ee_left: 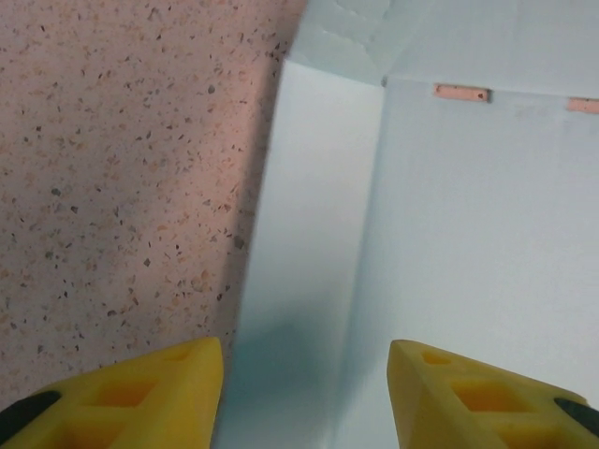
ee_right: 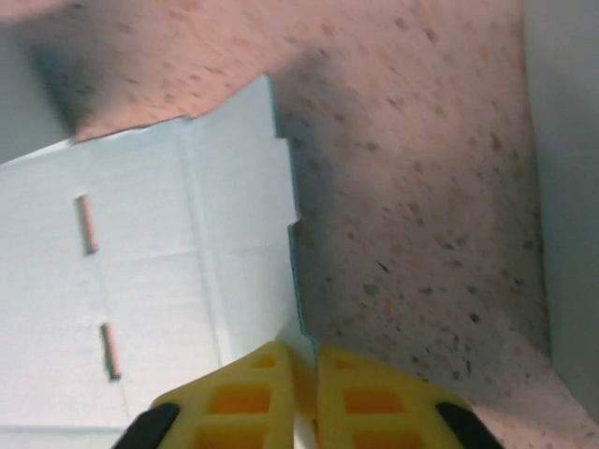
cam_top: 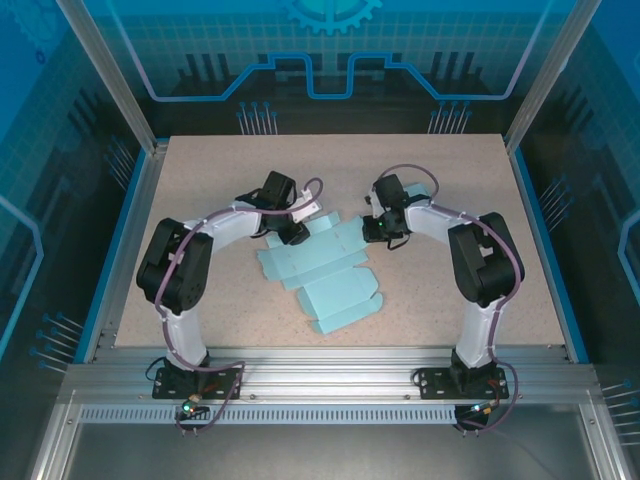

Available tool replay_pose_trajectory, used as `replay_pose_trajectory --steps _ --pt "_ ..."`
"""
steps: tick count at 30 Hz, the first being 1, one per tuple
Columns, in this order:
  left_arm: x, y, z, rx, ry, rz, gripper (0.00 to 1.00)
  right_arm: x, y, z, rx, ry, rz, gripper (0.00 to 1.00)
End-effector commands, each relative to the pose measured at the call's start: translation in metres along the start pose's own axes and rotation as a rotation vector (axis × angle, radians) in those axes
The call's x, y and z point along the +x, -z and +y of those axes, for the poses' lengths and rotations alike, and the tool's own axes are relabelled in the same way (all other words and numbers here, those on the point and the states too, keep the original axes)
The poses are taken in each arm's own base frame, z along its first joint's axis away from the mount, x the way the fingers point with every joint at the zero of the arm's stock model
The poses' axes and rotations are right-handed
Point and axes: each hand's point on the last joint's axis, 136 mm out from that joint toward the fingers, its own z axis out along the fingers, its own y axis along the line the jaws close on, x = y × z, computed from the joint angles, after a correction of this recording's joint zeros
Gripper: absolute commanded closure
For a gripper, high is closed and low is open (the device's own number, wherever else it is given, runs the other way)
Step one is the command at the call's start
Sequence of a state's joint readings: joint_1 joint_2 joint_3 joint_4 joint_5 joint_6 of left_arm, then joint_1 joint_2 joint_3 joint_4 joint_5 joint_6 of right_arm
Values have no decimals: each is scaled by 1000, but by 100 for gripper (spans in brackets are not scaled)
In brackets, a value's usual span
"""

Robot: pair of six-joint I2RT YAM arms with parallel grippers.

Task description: Fold the paper box

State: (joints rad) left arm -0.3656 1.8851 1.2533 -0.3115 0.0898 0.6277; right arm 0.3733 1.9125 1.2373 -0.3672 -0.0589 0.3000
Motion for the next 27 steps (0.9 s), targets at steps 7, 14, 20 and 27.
replay_pose_trajectory --steps 7,14,20,27 --pt "-14 30 17 133 78 -71 20 -22 36 42 31 356 -255 100" --pt "-24 47 21 253 91 -119 16 -39 74 62 -13 493 -429 100" --pt "-28 55 4 392 118 -107 24 -49 90 63 9 513 -478 100" --pt "-8 38 10 334 130 -45 37 -50 93 67 -11 511 -497 100"
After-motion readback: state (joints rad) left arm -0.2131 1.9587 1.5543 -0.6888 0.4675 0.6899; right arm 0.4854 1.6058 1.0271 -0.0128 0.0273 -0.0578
